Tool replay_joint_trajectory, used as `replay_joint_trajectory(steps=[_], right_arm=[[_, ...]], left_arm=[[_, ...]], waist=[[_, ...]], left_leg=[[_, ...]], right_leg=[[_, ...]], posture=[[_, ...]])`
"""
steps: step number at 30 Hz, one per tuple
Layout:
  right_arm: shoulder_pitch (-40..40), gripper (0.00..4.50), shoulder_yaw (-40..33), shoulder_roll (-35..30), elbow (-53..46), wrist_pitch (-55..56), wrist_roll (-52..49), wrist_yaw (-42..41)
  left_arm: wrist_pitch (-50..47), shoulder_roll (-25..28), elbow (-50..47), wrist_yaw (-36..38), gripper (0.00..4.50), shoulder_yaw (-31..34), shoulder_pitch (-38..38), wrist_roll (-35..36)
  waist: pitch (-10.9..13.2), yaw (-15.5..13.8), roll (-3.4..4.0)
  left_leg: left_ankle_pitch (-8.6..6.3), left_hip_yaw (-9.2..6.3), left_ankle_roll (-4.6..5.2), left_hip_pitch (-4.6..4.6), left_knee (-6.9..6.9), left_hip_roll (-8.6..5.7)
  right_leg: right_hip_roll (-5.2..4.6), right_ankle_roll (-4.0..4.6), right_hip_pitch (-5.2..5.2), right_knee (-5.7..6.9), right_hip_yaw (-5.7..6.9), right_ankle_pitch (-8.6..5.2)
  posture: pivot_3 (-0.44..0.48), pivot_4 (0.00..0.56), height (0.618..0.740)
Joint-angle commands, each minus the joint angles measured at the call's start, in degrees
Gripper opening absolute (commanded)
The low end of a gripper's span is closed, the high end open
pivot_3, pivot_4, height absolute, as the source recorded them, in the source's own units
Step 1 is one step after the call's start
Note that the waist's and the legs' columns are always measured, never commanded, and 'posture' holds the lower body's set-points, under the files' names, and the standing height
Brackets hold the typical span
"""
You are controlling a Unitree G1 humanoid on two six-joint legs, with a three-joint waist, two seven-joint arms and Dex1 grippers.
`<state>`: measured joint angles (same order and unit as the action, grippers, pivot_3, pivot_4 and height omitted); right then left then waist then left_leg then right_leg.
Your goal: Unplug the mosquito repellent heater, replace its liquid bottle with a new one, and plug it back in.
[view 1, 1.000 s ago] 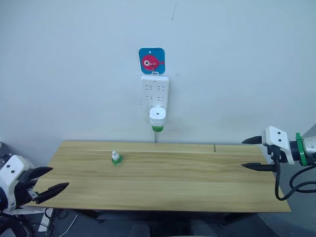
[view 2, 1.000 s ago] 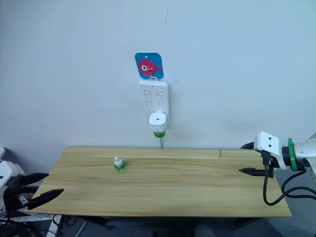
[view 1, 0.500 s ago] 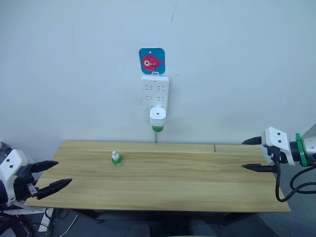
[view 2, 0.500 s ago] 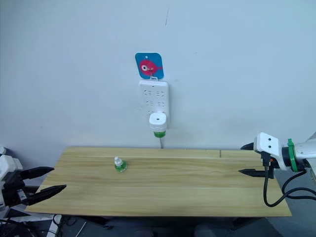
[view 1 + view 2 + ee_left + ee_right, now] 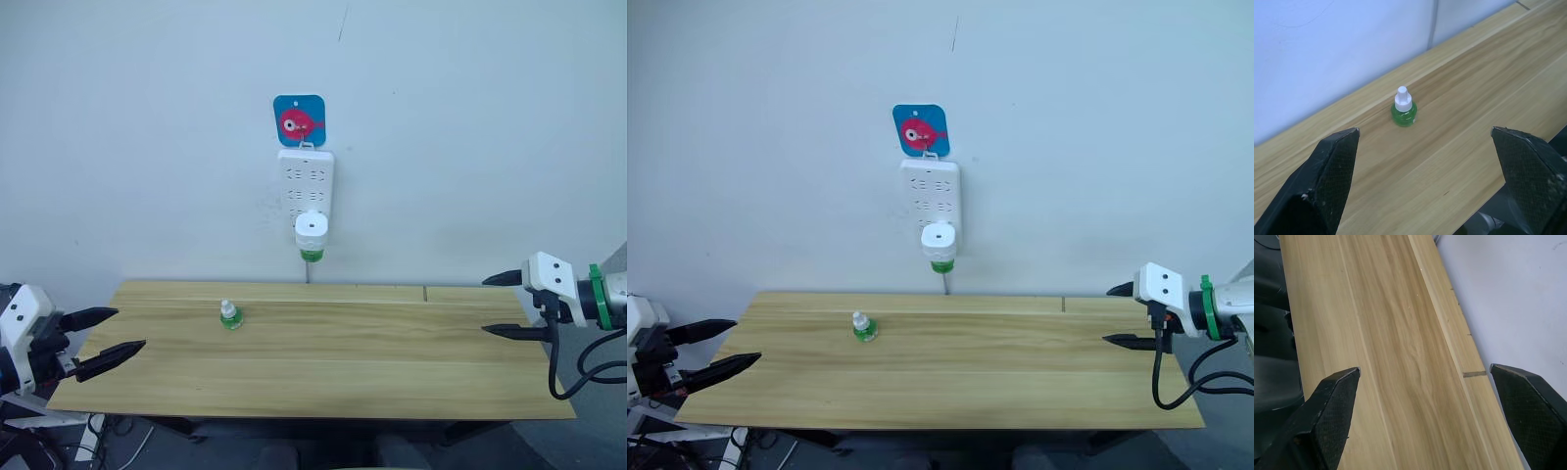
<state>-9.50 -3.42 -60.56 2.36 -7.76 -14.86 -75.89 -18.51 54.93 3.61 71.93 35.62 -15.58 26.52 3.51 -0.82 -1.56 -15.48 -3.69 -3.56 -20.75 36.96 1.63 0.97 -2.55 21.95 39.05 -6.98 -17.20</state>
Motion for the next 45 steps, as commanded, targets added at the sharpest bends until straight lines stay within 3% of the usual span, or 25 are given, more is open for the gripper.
replay_joint_trajectory(steps=[1,8,16,26,29,45], right_arm=[[1.01,4.44,-3.90,0.44,-5.49,-2.95,-3.74,1.57],[2.25,4.44,-6.67,4.33,-23.64,-21.26,-13.36,12.03],[0.97,4.44,-8.03,8.57,-37.24,-30.46,-19.75,22.49],[-0.49,4.44,-6.15,12.30,-44.75,-33.66,-20.52,32.00],[-1.74,4.44,-5.27,13.13,-45.09,-34.13,-20.76,33.76],[-4.04,4.44,-3.35,15.21,-45.72,-34.59,-21.25,37.45]], left_arm=[[-3.01,2.49,0.32,-0.11,4.50,-1.25,3.95,1.51],[-9.13,0.92,4.81,-3.81,4.50,-9.46,21.42,2.61],[-5.68,-2.72,11.05,-5.31,4.50,-19.95,35.39,-1.51],[2.98,-11.67,12.12,-14.15,4.50,-20.81,36.97,-4.33],[0.60,-13.94,12.49,-14.59,4.50,-21.76,37.94,-2.98],[10.15,-19.93,24.41,-17.96,4.50,-24.52,46.11,-7.89]], waist=[[0.01,0.04,0.00],[0.09,1.09,0.12],[0.17,4.35,0.13],[0.34,7.67,0.08],[0.46,8.26,0.09],[0.74,9.14,0.14]], left_leg=[[0.00,-0.01,0.00,0.00,0.01,0.00],[0.00,-0.07,0.00,0.00,0.05,0.00],[0.00,-0.08,0.00,-0.07,0.01,-0.02],[-0.01,-0.18,0.02,-0.12,0.04,-0.01],[-0.01,-0.19,0.02,-0.12,0.05,-0.02],[-0.01,-0.44,0.02,-0.15,0.01,-0.04]], right_leg=[[0.01,0.01,0.00,0.00,0.02,0.00],[0.04,-0.15,-0.07,0.03,0.03,0.09],[0.04,-0.24,-0.04,0.00,0.01,0.14],[0.07,-0.28,-0.05,-0.01,-0.03,0.16],[0.08,-0.30,-0.08,-0.01,-0.03,0.17],[0.13,-0.34,-0.15,-0.06,0.07,0.17]], posture=[[0.066,0.012,0.736],[-0.021,0.031,0.736],[-0.109,0.047,0.736],[-0.151,0.061,0.736],[-0.149,0.062,0.736],[-0.174,0.070,0.736]])
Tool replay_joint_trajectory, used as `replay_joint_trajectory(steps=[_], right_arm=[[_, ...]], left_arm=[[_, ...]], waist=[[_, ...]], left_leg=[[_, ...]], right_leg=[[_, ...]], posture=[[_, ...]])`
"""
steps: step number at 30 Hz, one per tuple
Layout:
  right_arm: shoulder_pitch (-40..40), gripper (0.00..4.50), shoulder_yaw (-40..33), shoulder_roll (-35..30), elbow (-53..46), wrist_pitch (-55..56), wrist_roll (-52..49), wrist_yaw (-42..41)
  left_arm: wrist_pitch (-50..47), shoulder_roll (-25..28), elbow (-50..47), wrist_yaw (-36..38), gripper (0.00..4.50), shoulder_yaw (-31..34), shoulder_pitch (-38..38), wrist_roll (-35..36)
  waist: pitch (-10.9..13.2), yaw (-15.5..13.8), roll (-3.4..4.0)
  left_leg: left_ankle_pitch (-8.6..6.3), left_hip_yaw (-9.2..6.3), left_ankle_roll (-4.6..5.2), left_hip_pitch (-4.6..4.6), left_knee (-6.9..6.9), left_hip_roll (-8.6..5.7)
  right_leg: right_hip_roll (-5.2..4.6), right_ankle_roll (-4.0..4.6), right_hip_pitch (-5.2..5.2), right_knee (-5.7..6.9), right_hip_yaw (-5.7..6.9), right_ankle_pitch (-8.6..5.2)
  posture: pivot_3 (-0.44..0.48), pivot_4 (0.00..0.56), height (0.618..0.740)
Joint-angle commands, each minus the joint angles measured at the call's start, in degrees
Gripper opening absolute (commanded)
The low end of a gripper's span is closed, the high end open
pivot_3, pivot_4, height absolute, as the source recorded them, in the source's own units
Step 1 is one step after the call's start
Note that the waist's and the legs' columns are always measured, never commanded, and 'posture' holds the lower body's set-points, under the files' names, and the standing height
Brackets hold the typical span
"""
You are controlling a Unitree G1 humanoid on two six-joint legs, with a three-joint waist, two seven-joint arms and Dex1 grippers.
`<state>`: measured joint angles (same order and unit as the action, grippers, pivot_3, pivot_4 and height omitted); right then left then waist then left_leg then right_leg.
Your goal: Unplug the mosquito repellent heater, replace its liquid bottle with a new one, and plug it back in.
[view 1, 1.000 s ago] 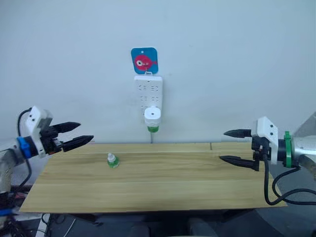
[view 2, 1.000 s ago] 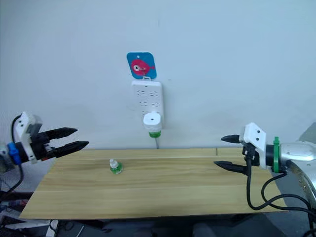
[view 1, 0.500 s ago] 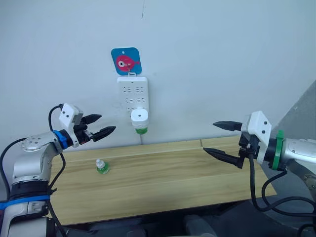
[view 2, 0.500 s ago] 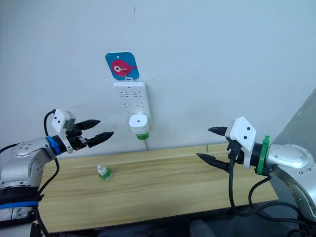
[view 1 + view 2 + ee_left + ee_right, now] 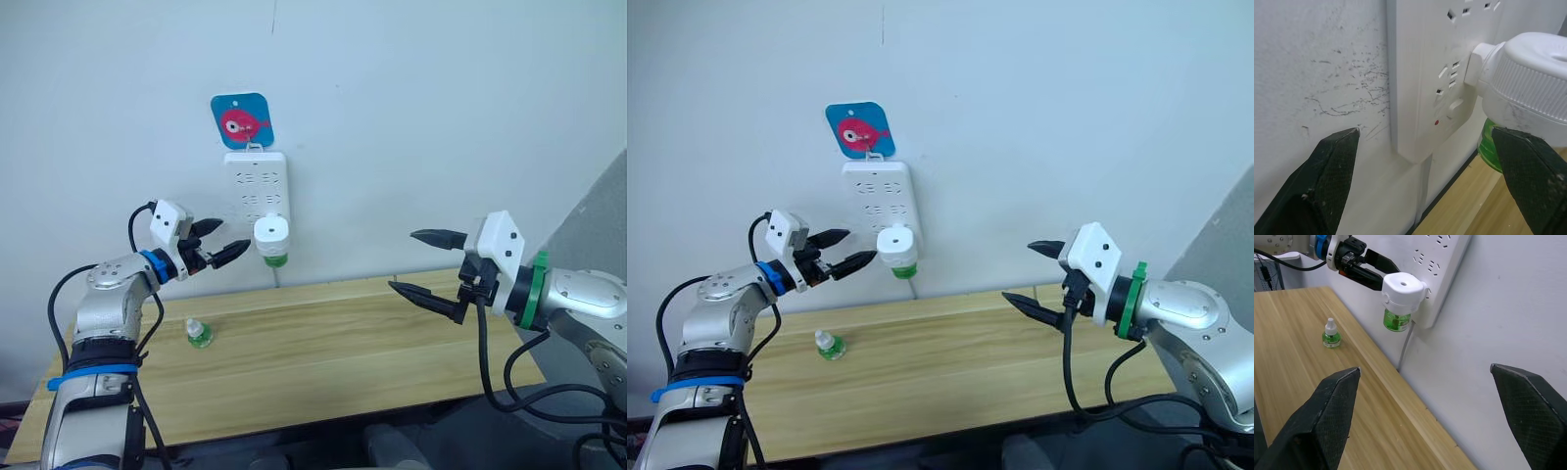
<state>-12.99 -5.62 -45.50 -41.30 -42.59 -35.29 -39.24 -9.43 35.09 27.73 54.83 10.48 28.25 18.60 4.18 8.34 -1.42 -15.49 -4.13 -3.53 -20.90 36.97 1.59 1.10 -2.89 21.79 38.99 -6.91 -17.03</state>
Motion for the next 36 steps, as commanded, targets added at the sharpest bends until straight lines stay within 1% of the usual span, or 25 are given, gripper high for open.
replay_joint_trajectory(steps=[1,11,15,19,23,29,35,36], right_arm=[[-0.50,4.44,-1.19,0.16,-2.19,0.20,-0.91,0.95],[-0.37,4.44,-1.80,-0.50,-2.89,-0.46,-1.67,1.27],[-0.17,4.44,-2.23,-0.81,-2.91,-0.58,-2.09,1.54],[0.22,4.44,-2.48,-1.03,-3.28,-0.82,-2.67,1.83],[0.69,4.44,-2.90,-1.21,-3.63,-1.11,-3.10,2.10],[1.30,4.44,-3.07,-1.24,-4.06,-1.27,-3.37,2.24],[1.74,4.44,-3.06,-1.18,-4.06,-1.11,-3.26,2.13],[1.86,4.50,-3.07,-1.18,-4.05,-1.06,-3.25,2.10]], left_arm=[[0.90,-0.21,0.58,-0.65,4.50,0.49,2.55,0.12],[0.99,0.67,7.54,4.12,4.50,-1.94,7.82,-1.52],[4.27,0.31,10.93,4.78,4.50,-2.83,10.33,-3.27],[4.74,-0.64,11.24,6.26,4.50,-3.63,11.14,-3.33],[4.15,-0.22,11.10,8.80,4.50,-4.20,11.43,-3.17],[4.35,0.27,14.48,10.24,4.50,-3.80,15.10,-3.24],[1.74,0.03,14.15,12.76,4.50,-3.32,16.63,-1.86],[1.62,0.07,14.27,12.90,4.13,-3.23,16.81,-1.85]], waist=[[0.12,0.00,-0.01],[0.68,0.34,-0.09],[1.00,0.05,-0.10],[1.26,-0.15,-0.08],[1.58,0.18,-0.10],[1.94,0.23,-0.09],[2.29,0.14,-0.24],[2.33,0.16,-0.28]], left_leg=[[0.00,-0.01,0.00,0.00,0.01,0.00],[0.00,-0.02,0.00,-0.01,0.01,-0.01],[0.01,-0.05,0.00,-0.01,0.03,-0.02],[0.01,-0.11,-0.01,-0.02,0.04,-0.04],[0.01,-0.10,-0.01,-0.04,0.03,-0.04],[0.01,-0.20,-0.01,-0.14,0.02,-0.03],[0.01,-0.23,-0.01,-0.17,0.06,-0.05],[0.01,-0.23,-0.01,-0.19,0.06,-0.05]], right_leg=[[0.00,0.00,-0.01,0.00,0.00,0.00],[0.04,-0.01,-0.01,0.00,0.01,0.00],[0.04,-0.01,-0.03,0.00,0.04,0.00],[0.04,-0.01,-0.07,0.00,0.06,0.00],[0.04,-0.02,-0.05,0.00,0.05,0.00],[0.07,-0.02,0.01,-0.01,0.12,0.00],[0.06,-0.02,0.00,0.00,0.14,0.00],[0.06,-0.02,0.01,-0.01,0.15,0.00]], posture=[[-0.174,0.070,0.736],[-0.184,0.080,0.736],[-0.188,0.085,0.736],[-0.193,0.089,0.736],[-0.198,0.092,0.736],[-0.198,0.094,0.736],[-0.198,0.094,0.736],[-0.198,0.094,0.736]])
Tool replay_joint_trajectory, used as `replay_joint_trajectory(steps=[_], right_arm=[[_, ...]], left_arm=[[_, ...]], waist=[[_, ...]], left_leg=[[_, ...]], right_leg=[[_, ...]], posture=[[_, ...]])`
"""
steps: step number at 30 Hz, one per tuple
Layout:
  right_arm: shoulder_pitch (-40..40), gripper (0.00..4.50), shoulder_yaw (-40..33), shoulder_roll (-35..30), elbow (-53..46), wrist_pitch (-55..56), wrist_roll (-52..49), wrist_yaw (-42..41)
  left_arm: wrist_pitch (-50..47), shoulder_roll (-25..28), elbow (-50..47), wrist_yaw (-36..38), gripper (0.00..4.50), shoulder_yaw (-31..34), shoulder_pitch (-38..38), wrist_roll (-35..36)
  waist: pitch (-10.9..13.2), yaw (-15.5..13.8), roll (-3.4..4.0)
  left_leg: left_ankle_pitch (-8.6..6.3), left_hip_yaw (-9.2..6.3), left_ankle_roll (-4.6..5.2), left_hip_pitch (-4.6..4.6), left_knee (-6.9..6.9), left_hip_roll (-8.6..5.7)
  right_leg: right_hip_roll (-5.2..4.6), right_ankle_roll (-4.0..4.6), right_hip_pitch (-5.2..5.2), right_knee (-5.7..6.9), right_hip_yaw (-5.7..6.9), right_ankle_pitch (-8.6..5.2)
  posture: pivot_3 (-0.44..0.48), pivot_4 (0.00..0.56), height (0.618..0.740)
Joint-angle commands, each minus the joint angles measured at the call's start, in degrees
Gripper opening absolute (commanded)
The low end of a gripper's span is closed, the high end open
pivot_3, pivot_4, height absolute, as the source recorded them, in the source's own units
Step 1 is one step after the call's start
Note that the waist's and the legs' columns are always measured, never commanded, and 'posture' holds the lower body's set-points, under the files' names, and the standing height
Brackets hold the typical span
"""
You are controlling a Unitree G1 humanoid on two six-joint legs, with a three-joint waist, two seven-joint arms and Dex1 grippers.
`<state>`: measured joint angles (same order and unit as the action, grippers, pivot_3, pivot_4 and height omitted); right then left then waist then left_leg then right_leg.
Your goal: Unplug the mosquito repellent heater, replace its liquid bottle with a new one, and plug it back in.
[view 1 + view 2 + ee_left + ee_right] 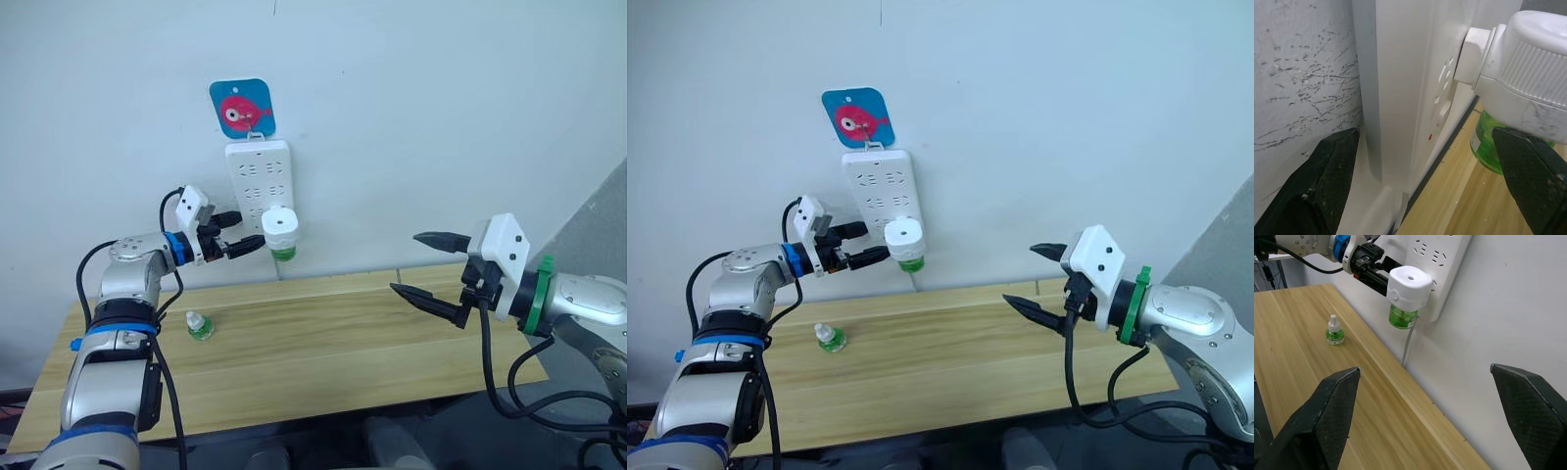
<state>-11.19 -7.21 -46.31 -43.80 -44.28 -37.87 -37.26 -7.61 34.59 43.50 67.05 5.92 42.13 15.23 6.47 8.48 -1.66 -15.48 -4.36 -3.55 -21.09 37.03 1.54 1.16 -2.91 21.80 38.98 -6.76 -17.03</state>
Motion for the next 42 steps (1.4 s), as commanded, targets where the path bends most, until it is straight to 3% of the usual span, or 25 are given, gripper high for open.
replay_joint_trajectory(steps=[1,8,10,19,27,31,34,42], right_arm=[[0.17,4.50,-1.46,-0.38,-1.55,0.68,-0.65,0.07],[0.40,4.50,-0.93,-0.03,-1.83,0.76,-0.80,0.17],[0.43,4.50,-0.73,0.14,-1.95,0.78,-0.82,0.25],[-1.16,4.50,2.06,3.44,-1.82,0.45,-1.04,2.03],[-15.83,4.50,15.75,21.99,5.34,-5.44,4.46,17.18],[-18.64,4.50,25.09,26.28,7.39,-1.90,13.02,20.13],[-19.95,4.50,26.75,32.80,11.59,-1.37,18.97,28.17],[-21.48,4.50,29.36,38.94,16.32,0.39,25.22,29.51]], left_arm=[[-0.21,0.61,-1.34,0.79,3.96,1.38,3.12,1.48],[0.10,-0.12,-0.66,1.10,1.79,1.30,4.70,1.44],[-0.05,-0.27,-0.87,1.57,1.52,1.28,4.62,1.37],[-2.62,0.73,-3.49,3.49,1.35,1.42,3.44,2.07],[-5.68,-0.04,-7.24,2.66,1.35,1.44,2.82,2.66],[-8.85,-0.34,-9.92,1.27,1.34,2.08,2.03,3.70],[-10.83,-0.15,-12.77,0.52,1.34,2.44,0.81,4.41],[-13.57,0.58,-17.13,-0.86,1.34,2.69,-1.79,5.11]], waist=[[0.07,0.03,-0.07],[0.09,0.41,-0.04],[0.10,0.26,-0.03],[0.11,0.85,-0.02],[0.24,1.38,0.15],[0.32,1.16,0.22],[0.35,1.26,0.27],[0.53,1.37,0.51]], left_leg=[[0.00,-0.01,0.00,-0.02,0.00,0.01],[0.00,-0.13,0.00,-0.54,0.01,0.01],[0.00,-0.26,0.00,-0.60,0.08,-0.02],[0.03,-0.26,-0.01,-0.61,0.35,-0.02],[0.03,-0.35,-0.01,-0.74,0.57,0.02],[0.03,-0.48,-0.01,-0.89,0.61,0.00],[0.02,-0.55,-0.01,-0.94,0.65,-0.02],[0.02,-0.85,-0.01,-0.98,0.75,-0.02]], right_leg=[[0.00,0.00,0.02,0.00,0.01,0.00],[0.00,0.01,0.47,0.01,0.11,0.01],[-0.04,0.02,0.46,0.01,0.24,0.01],[-0.02,-0.10,0.39,0.05,0.22,0.12],[0.01,-0.09,0.44,0.12,0.26,0.22],[-0.03,0.00,0.49,0.08,0.39,0.27],[-0.11,0.16,0.50,0.08,0.47,0.37],[-0.14,0.23,0.46,0.13,0.82,0.40]], posture=[[-0.198,0.094,0.736],[-0.200,0.094,0.736],[-0.201,0.095,0.736],[-0.201,0.091,0.736],[-0.197,0.090,0.736],[-0.201,0.097,0.736],[-0.197,0.102,0.736],[-0.186,0.109,0.736]])
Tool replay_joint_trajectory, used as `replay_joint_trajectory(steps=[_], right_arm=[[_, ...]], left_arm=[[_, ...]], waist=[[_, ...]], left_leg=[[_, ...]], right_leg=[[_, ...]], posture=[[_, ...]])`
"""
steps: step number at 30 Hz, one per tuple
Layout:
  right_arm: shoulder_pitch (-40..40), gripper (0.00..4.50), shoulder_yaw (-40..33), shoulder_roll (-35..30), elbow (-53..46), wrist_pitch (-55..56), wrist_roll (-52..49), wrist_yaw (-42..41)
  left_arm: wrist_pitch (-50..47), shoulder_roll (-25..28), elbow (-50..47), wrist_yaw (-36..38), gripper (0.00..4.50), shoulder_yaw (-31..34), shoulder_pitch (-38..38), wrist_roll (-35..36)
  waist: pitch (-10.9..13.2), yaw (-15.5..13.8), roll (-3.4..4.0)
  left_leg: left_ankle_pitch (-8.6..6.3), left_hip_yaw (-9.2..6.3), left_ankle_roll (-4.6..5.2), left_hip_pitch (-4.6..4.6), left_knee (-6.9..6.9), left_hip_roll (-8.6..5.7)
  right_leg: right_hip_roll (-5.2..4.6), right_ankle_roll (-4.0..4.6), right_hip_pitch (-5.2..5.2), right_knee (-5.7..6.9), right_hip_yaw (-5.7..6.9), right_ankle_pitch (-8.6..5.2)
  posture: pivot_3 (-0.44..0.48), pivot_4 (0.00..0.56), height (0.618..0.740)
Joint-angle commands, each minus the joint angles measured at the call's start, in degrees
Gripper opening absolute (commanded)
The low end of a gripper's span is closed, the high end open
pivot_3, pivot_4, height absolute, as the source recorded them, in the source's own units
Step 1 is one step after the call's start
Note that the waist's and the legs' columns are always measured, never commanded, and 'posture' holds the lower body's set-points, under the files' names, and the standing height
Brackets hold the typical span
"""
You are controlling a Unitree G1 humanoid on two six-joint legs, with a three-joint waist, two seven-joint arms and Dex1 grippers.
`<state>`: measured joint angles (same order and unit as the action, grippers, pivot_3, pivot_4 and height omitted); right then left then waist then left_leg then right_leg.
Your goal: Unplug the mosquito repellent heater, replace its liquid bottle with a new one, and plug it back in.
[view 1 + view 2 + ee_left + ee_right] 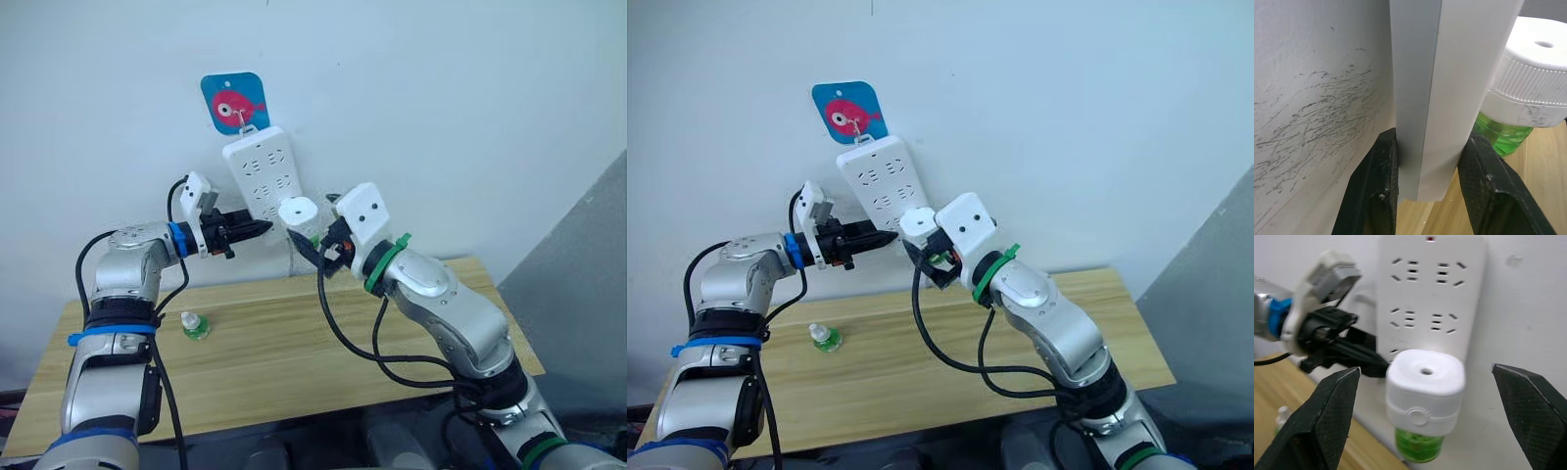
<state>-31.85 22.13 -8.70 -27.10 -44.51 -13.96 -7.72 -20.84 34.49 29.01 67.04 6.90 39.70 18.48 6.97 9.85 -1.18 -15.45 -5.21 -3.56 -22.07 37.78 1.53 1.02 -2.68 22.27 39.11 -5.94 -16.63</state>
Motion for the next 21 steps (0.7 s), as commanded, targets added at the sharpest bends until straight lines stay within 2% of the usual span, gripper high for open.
replay_joint_trajectory(steps=[1,21], right_arm=[[-0.71,4.50,0.05,1.91,0.01,0.44,1.44,-0.02],[-4.06,4.50,0.07,11.33,10.21,-0.33,9.17,1.97]], left_arm=[[-0.53,0.66,-2.74,-0.99,1.34,1.66,0.73,1.92],[-0.39,0.03,-3.88,-1.57,1.34,1.08,0.70,2.01]], waist=[[0.05,0.00,0.08],[0.13,0.17,0.20]], left_leg=[[0.00,-0.05,0.00,0.00,0.00,0.00],[0.01,-0.39,-0.02,-0.11,0.02,-0.04]], right_leg=[[0.00,0.02,-0.01,0.00,0.04,0.01],[0.00,0.09,-0.02,0.03,0.32,0.05]], posture=[[-0.186,0.107,0.736],[-0.191,0.096,0.736]])
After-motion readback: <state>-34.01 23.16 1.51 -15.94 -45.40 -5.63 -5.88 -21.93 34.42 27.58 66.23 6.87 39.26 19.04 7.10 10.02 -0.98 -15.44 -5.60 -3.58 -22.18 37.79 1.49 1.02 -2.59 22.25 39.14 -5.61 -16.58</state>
